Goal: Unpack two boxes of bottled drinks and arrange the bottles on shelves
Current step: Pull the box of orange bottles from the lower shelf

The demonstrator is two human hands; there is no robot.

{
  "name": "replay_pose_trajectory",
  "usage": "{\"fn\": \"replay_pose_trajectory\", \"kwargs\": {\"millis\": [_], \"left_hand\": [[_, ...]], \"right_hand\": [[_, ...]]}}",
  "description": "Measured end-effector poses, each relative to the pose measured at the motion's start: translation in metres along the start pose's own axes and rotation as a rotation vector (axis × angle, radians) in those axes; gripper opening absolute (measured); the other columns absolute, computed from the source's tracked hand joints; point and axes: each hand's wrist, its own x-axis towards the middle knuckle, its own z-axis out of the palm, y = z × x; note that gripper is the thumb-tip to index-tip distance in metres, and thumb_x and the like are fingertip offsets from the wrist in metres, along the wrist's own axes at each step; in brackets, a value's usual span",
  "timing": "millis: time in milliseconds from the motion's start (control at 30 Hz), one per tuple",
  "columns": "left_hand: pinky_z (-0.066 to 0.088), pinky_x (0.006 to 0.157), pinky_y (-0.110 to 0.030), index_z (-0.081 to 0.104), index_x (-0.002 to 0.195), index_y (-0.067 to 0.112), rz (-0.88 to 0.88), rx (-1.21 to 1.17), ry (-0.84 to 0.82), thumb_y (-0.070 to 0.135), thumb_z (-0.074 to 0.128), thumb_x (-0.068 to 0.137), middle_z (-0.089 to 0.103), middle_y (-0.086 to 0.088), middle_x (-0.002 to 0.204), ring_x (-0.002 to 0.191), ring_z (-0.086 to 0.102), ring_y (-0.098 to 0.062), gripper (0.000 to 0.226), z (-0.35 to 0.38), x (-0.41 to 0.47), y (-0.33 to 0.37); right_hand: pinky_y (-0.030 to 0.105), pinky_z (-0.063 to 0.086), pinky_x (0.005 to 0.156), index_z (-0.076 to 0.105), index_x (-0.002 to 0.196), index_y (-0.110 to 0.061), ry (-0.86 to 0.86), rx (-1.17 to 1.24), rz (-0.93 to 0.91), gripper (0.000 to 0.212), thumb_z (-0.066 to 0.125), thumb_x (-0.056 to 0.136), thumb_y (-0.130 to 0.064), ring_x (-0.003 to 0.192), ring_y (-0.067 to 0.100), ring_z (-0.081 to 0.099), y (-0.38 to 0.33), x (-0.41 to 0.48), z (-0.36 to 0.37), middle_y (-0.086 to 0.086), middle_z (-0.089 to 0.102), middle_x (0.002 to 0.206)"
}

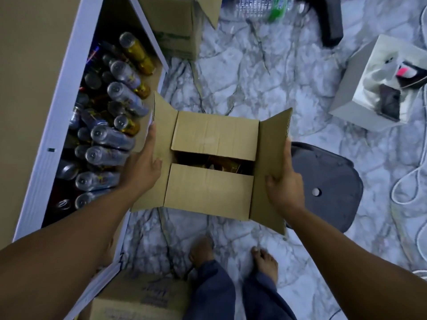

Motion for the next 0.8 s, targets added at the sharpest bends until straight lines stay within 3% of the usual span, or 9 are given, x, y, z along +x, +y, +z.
{"fn": "replay_pose_trajectory", "kwargs": {"millis": [133,200,233,333,433,533,633,700,800], "left_hand": [[0.053,0.058,-0.045,-0.015,0.158,0.049,0.0,-0.011,0.017,0.021,0.061,0.097,0.059,-0.023,0.068,0.056,0.057,-0.035,0.101,0.011,0.003,-0.019],[0.055,0.069,-0.05,-0.018,0.156,0.052,0.012,0.009,0.035,0.024,0.063,0.096,0.065,-0.036,0.104,0.073,0.064,-0.04,0.104,0.013,0.0,-0.026],[0.056,0.077,-0.053,-0.017,0.157,0.05,0.021,0.015,0.051,0.023,0.064,0.096,0.058,-0.038,0.126,0.086,0.066,-0.044,0.104,0.015,-0.001,-0.027],[0.051,0.096,-0.054,-0.009,0.162,0.04,0.02,-0.02,0.081,0.021,0.067,0.097,0.03,-0.023,0.163,0.126,0.053,-0.046,0.102,0.016,-0.002,-0.028],[0.049,0.097,-0.052,-0.011,0.16,0.043,-0.026,-0.043,0.091,0.027,0.071,0.095,0.031,-0.02,0.163,0.127,0.053,-0.045,0.105,0.019,0.0,-0.034],[0.04,0.106,-0.056,-0.007,0.163,0.031,-0.114,0.096,0.148,0.04,0.076,0.09,0.02,-0.021,0.164,0.143,0.035,-0.045,0.111,0.027,0.01,-0.048],[0.019,0.121,-0.062,0.003,0.163,0.017,-0.147,0.296,0.14,0.058,0.068,0.09,-0.001,-0.019,0.168,0.154,0.006,-0.042,0.105,0.045,0.019,-0.061],[0.006,0.124,-0.059,0.002,0.164,0.014,-0.183,0.301,0.076,0.063,0.057,0.094,-0.002,-0.019,0.17,0.157,-0.004,-0.037,0.101,0.062,0.024,-0.06],[0.027,0.121,-0.05,-0.016,0.162,0.028,-0.248,-0.123,-0.07,0.062,0.054,0.097,0.006,-0.009,0.172,0.154,0.022,-0.037,0.101,0.091,0.027,-0.043]], "right_hand": [[0.052,0.054,0.054,-0.018,0.152,-0.057,0.01,0.025,0.003,0.11,0.056,0.092,-0.003,0.057,0.033,0.057,0.01,0.001,0.01,0.012,0.062,0.071],[0.051,0.054,0.056,-0.016,0.154,-0.053,0.015,0.031,0.013,0.107,0.057,0.093,-0.004,0.057,0.031,0.057,0.011,-0.005,0.012,0.011,0.06,0.069],[0.051,0.054,0.057,-0.014,0.157,-0.047,0.014,0.028,0.015,0.105,0.057,0.093,-0.004,0.058,0.031,0.056,0.01,-0.006,0.013,0.01,0.059,0.068],[0.05,0.054,0.056,-0.009,0.161,-0.037,0.018,0.032,0.0,0.101,0.058,0.093,-0.004,0.058,0.031,0.056,0.012,-0.007,0.015,0.011,0.059,0.068],[0.049,0.054,0.055,-0.01,0.161,-0.038,0.013,0.035,-0.002,0.102,0.058,0.093,-0.003,0.058,0.032,0.056,0.015,-0.008,0.014,0.01,0.059,0.067],[0.049,0.054,0.056,-0.011,0.16,-0.039,0.015,0.04,0.003,0.102,0.058,0.094,-0.004,0.059,0.032,0.057,0.018,-0.009,0.015,0.012,0.06,0.068],[0.05,0.055,0.058,-0.014,0.158,-0.046,0.026,0.048,0.008,0.103,0.058,0.094,-0.007,0.061,0.032,0.058,0.025,-0.009,0.015,0.013,0.062,0.071],[0.05,0.055,0.059,-0.014,0.157,-0.048,0.029,0.06,0.008,0.104,0.059,0.095,-0.008,0.063,0.031,0.059,0.029,-0.008,0.015,0.013,0.063,0.075],[0.046,0.056,0.06,-0.01,0.158,-0.047,0.051,0.075,-0.017,0.103,0.061,0.095,-0.008,0.065,0.028,0.061,0.035,-0.007,0.015,0.011,0.065,0.081]]}}
